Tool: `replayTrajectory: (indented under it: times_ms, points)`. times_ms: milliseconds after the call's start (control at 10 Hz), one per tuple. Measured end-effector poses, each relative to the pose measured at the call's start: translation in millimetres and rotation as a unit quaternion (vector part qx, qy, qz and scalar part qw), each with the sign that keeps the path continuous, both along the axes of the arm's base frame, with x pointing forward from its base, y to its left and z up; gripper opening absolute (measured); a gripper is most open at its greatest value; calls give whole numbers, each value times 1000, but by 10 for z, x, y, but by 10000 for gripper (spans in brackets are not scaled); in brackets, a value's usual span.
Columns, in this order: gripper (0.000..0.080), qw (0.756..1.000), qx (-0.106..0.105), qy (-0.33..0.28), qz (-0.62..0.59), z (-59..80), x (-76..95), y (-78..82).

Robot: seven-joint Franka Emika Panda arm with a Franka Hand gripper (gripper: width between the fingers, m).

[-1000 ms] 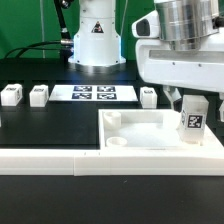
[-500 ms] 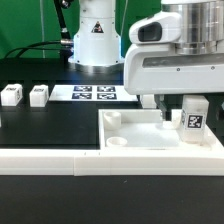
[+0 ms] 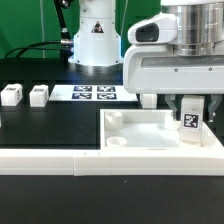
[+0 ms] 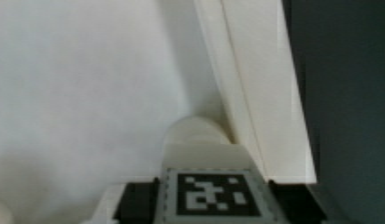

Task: Assemble square table

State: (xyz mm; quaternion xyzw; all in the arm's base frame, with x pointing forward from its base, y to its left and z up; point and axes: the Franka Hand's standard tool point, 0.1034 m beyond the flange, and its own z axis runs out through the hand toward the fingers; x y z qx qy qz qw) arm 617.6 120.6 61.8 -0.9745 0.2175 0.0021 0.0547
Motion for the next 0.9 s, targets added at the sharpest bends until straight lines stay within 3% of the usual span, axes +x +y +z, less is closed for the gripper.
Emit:
replayTrajectory:
  times_ms: [200,400,500,600,700,900]
  points:
    - [286,999,1,6,-51,0,-1,6]
    - [286,982,3,20,-190,20,22,33]
    - [286,963,4,27,-268,28,35,37]
    - [287,928,20,34,-371,16,54,27]
    - [287,882,51,46,-466,-3,98,-9]
    - [287,841,62,61,-535,-1,95,24]
